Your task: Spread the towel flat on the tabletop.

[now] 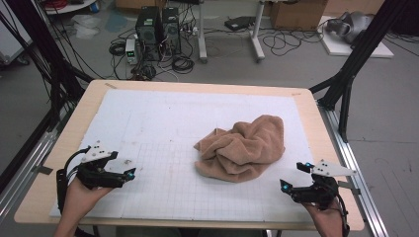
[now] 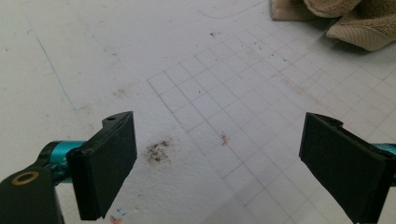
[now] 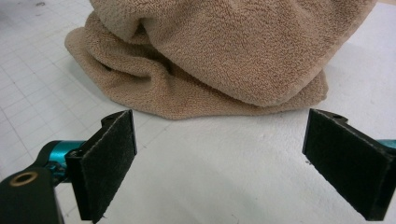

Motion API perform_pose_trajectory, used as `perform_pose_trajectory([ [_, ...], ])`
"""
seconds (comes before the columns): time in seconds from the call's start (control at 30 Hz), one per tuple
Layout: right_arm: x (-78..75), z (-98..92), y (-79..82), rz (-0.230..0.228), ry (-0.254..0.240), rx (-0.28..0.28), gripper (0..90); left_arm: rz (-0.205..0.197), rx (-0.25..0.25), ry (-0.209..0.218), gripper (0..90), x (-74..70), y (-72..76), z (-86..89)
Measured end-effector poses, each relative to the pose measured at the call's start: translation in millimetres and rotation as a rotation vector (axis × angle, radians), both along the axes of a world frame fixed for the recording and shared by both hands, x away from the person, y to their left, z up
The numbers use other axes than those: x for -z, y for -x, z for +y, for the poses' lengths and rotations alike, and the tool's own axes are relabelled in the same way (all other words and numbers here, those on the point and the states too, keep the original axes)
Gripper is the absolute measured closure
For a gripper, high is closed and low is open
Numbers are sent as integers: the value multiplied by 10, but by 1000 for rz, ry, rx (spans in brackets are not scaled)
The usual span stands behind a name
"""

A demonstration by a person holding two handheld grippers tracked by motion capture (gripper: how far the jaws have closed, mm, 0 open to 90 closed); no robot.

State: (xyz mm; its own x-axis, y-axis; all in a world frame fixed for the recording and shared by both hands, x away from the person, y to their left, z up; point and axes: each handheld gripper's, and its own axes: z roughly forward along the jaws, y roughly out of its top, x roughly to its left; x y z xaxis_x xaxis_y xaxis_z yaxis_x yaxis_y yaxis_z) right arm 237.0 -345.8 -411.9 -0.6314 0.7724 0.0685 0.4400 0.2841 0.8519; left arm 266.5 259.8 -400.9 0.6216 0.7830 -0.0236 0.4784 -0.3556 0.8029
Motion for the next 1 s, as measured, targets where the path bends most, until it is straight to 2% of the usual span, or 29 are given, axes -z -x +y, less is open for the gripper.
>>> perform_pose_trajectory([
  [0.27, 16, -12, -47, -4, 0, -9, 90, 5, -1, -4, 116, 26, 12, 11],
  [0.4, 12, -8, -36, 5, -6, -9, 90, 4, 2, -6, 116, 27, 41, 29],
  [1.0, -35, 45, -24, -12, -4, -24, 90, 1, 0, 2, 116, 15, 89, 82],
])
